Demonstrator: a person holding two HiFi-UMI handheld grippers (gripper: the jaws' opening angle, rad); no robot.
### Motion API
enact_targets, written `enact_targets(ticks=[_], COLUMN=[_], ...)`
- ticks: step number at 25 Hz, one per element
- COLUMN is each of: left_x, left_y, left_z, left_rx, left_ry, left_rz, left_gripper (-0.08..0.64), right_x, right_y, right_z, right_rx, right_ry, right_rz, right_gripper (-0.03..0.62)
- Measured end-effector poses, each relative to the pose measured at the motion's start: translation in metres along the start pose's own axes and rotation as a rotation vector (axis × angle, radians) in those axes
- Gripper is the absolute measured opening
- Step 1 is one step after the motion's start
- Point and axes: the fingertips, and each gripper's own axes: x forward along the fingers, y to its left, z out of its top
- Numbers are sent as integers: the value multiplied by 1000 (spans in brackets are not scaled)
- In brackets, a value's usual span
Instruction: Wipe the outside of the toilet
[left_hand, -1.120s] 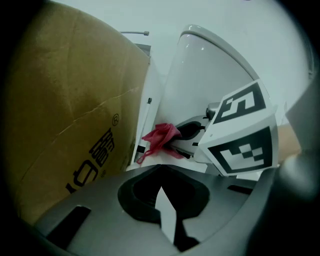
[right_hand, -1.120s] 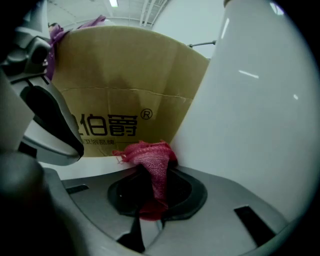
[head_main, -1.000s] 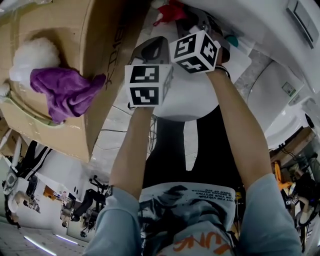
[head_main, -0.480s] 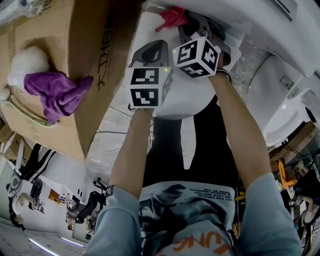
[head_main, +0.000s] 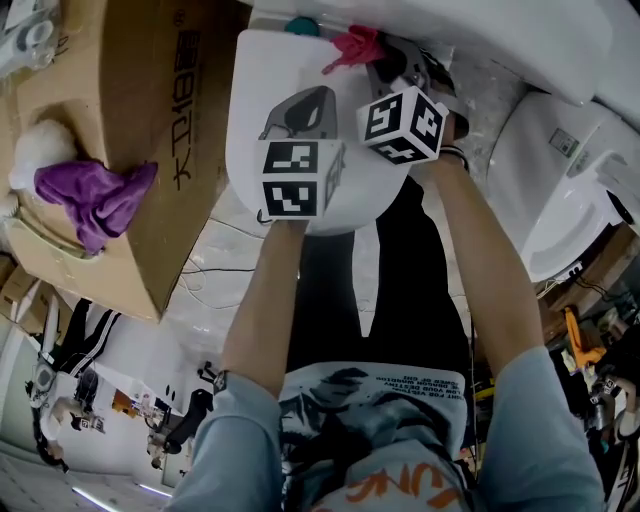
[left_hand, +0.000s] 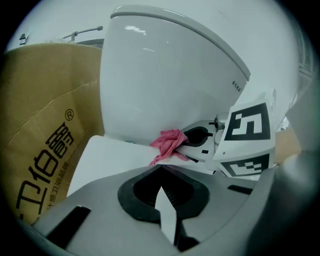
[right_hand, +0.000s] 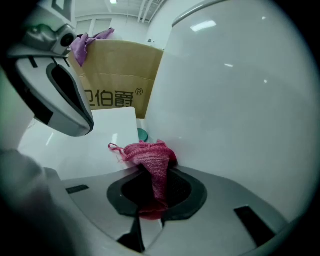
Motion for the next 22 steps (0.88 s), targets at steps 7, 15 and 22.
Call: enact_targets(ticks=[7, 15, 22], left_x=[10, 14, -6], left_y=[-37, -69, -82], left_z=[-4, -1, 15], left_rx=[17, 32, 19], left_ry=[10, -3, -53], left_rz=[-21, -31, -26], left_gripper=[25, 25, 25], right_x=[-27, -50, -80], right_y=[-16, -33, -42], right_z=[-51, -97, -128], right_rx=[-3, 79, 341], right_ry=[29, 90, 139], right_rz=[-35, -32, 3], right_gripper=[64, 66, 75])
